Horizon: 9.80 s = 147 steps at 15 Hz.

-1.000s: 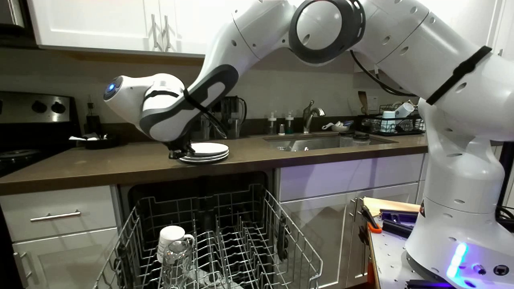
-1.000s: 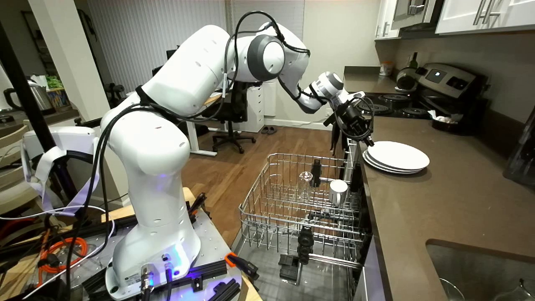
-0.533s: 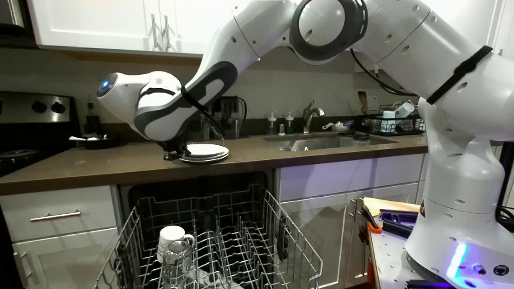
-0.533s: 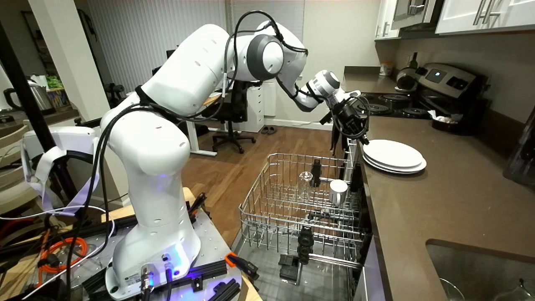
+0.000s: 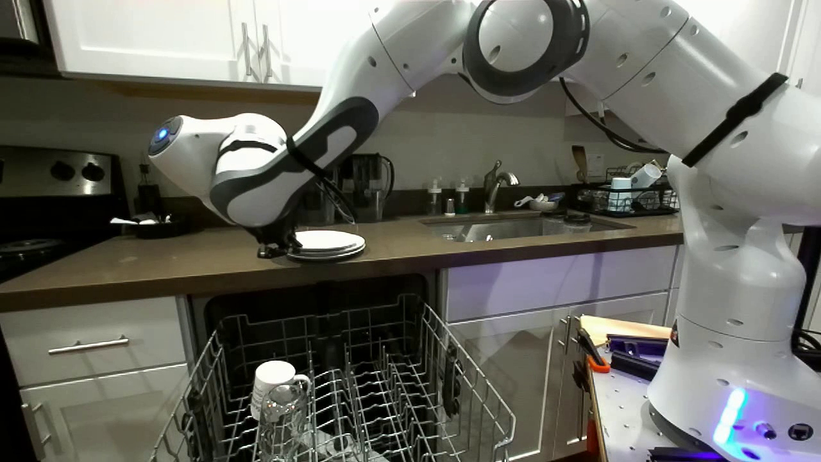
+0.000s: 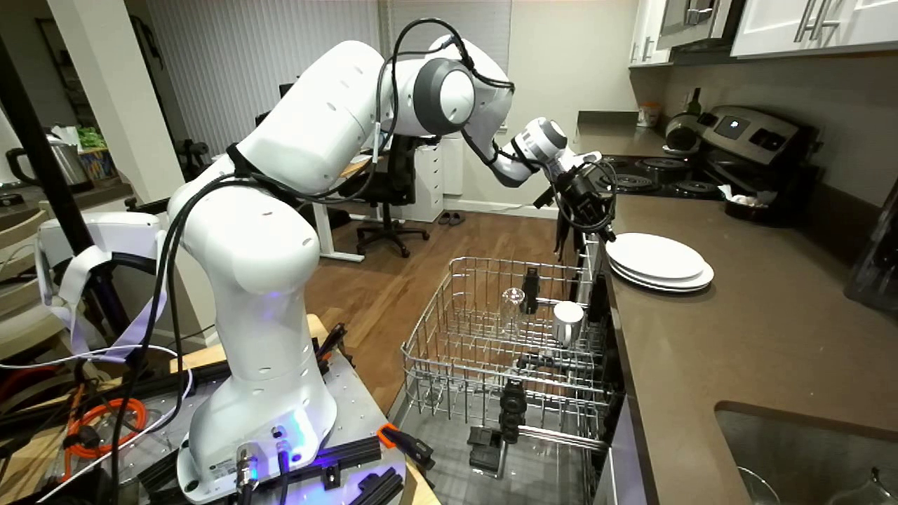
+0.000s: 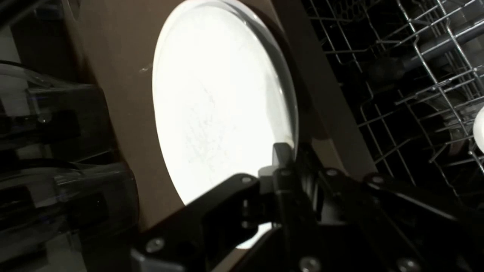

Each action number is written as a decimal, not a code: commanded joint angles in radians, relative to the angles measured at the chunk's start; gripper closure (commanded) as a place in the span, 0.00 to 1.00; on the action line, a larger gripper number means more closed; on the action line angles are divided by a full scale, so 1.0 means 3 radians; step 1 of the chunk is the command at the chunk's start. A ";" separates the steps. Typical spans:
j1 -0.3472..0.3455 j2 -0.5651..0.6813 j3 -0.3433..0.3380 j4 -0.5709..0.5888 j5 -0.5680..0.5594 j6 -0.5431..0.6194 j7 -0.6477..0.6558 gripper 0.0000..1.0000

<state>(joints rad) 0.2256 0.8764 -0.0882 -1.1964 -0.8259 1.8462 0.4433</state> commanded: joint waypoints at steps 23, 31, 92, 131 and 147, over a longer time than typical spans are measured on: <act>0.0074 0.0073 -0.0165 -0.0001 -0.0142 0.0275 0.0166 0.48; 0.0152 0.0130 -0.0259 0.0005 -0.0431 0.0279 0.0487 0.96; 0.0440 0.0027 0.0247 -0.0290 -0.1072 -0.1146 0.1222 0.94; -0.0298 -0.2588 0.0743 -0.3842 0.0757 0.1398 -0.0323 0.94; -0.0230 -0.2479 0.0576 -0.3776 0.0569 0.1377 0.0017 0.93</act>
<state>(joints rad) 0.1505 0.1386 0.0732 -2.3109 -0.6732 2.2519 0.4780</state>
